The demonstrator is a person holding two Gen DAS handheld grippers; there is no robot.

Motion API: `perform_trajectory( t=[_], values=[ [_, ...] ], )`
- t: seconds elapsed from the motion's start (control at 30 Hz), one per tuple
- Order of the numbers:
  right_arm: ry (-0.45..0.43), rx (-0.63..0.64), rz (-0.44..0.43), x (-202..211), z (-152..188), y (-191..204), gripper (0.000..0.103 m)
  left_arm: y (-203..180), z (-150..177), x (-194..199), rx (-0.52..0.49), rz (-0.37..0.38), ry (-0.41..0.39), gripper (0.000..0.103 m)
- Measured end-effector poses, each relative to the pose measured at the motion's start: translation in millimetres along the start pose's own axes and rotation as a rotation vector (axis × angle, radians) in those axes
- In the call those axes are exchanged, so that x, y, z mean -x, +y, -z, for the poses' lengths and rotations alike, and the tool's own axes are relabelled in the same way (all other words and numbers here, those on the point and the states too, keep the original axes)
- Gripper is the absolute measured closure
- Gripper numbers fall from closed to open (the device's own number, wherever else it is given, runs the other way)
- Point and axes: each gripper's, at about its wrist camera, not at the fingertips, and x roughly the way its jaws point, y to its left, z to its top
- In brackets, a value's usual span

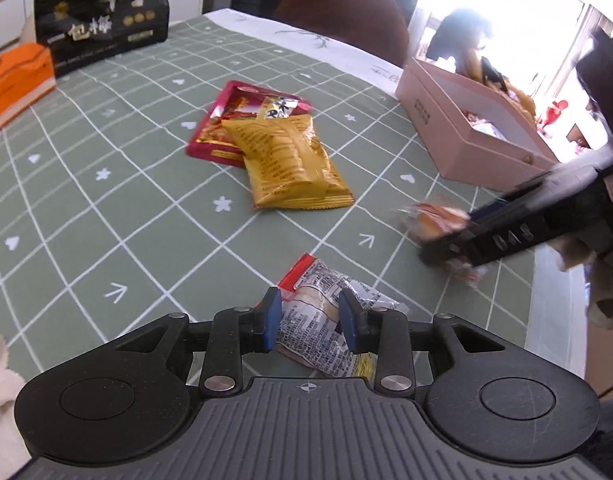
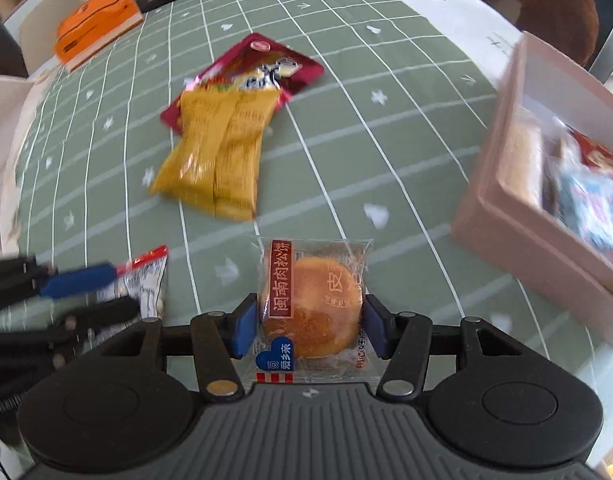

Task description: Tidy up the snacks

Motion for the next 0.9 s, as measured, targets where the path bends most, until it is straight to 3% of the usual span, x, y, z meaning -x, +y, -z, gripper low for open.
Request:
perform_trajectory(
  t=[0.13,0.27,0.37,0.47,0.6,0.9],
  values=[
    [-0.03,0.018,0.074,7,24,-7,0.048,-1,6,14,0.101,-0.111,0.001,0.067],
    [-0.063,-0.033,0.087,13,38,-25,0.048,11,10,17,0.294,-0.123,0.037,0.066],
    [-0.082,-0.066,0.091,15,45,-32,0.046,13,9,14,0.355,-0.124,0.031,0.065],
    [-0.086,-0.082,0.097,14,51,-35,0.033,5,2,4,0.322,-0.147,0.034,0.065],
    [-0.106,-0.096,0.109,17,64,-31,0.025,-12,-10,-9,0.227,-0.148,0.042,0.064],
    [-0.154,-0.114,0.122,21,86,-33,0.015,-58,-16,-25,-0.009,-0.146,0.055,0.062]
  ],
)
